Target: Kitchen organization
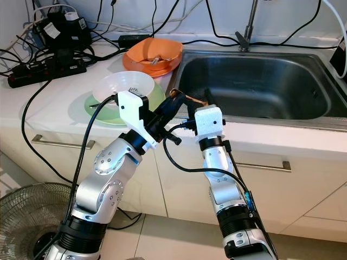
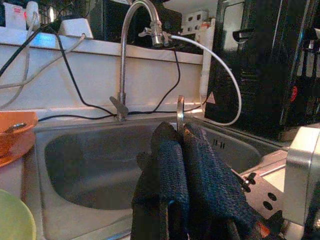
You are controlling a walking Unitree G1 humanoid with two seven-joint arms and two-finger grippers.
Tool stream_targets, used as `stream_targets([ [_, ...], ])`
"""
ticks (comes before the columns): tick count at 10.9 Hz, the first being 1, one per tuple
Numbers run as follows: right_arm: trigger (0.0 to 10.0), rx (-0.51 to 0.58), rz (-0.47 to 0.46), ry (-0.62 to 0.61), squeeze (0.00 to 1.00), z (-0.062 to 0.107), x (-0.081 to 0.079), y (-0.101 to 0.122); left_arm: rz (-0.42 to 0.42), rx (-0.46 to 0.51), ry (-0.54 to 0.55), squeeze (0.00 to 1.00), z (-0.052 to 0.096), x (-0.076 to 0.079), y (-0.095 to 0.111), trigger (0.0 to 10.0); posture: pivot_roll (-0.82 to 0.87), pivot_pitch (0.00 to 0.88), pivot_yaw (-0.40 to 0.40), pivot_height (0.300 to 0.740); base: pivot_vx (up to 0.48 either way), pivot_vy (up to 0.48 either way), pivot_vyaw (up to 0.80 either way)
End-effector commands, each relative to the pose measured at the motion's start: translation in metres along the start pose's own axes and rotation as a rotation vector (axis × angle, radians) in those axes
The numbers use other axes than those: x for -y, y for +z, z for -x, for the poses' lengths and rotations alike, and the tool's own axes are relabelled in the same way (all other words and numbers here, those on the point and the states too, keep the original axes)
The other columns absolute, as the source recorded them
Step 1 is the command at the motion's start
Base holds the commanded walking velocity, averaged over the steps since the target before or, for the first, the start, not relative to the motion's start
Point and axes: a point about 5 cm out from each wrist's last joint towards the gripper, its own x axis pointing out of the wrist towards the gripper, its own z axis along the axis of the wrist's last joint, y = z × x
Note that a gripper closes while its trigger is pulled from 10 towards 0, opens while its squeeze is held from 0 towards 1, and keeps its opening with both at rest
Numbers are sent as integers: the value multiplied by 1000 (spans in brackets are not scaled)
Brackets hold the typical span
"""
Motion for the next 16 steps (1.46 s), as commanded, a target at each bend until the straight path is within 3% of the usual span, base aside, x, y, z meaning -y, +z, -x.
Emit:
stream_targets([
  [1, 0, 24, -3, 18, 0, -7, -5, 7, -5, -11, -25, 0, -1, 5, 0, 10000, 66, 0, 94, 740, 0, 0, 0],
  [8, 0, 2, -2, 30, 0, -4, -7, 1, -10, -45, -65, 0, 0, 8, -5, 10000, 63, 0, 94, 740, 0, 0, 0],
  [9, 3686, -4, -2, 28, 0, -4, -7, 0, -52, -82, -75, 1000, 0, 8, -11, 10000, 63, 0, 94, 740, 0, 0, 0],
  [11, 10000, -12, 0, 20, 0, -4, -6, -1, -74, -78, -61, 1000, 2, 7, -14, 10000, 64, 0, 93, 740, 0, 0, 0],
  [13, 10000, -21, 4, 9, 0, -5, -4, -2, -71, -72, -49, 1000, 2, 6, -13, 10000, 71, 0, 89, 740, 0, 0, 0],
  [14, 0, -17, -4, 7, 0, -5, -4, -2, -64, -60, -31, 1000, 3, 4, -11, 10000, 72, 0, 88, 740, 0, 0, 0],
  [15, 0, -20, 4, -15, 0, -5, -2, -2, -49, -41, -8, 1000, 3, 1, -8, 10000, 72, 0, 87, 740, 0, 0, 0],
  [16, 0, -27, 14, -41, 0, -7, 3, -3, -33, -22, 8, 47, 4, -1, -5, 10000, 72, 0, 87, 740, 0, 0, 0],
])
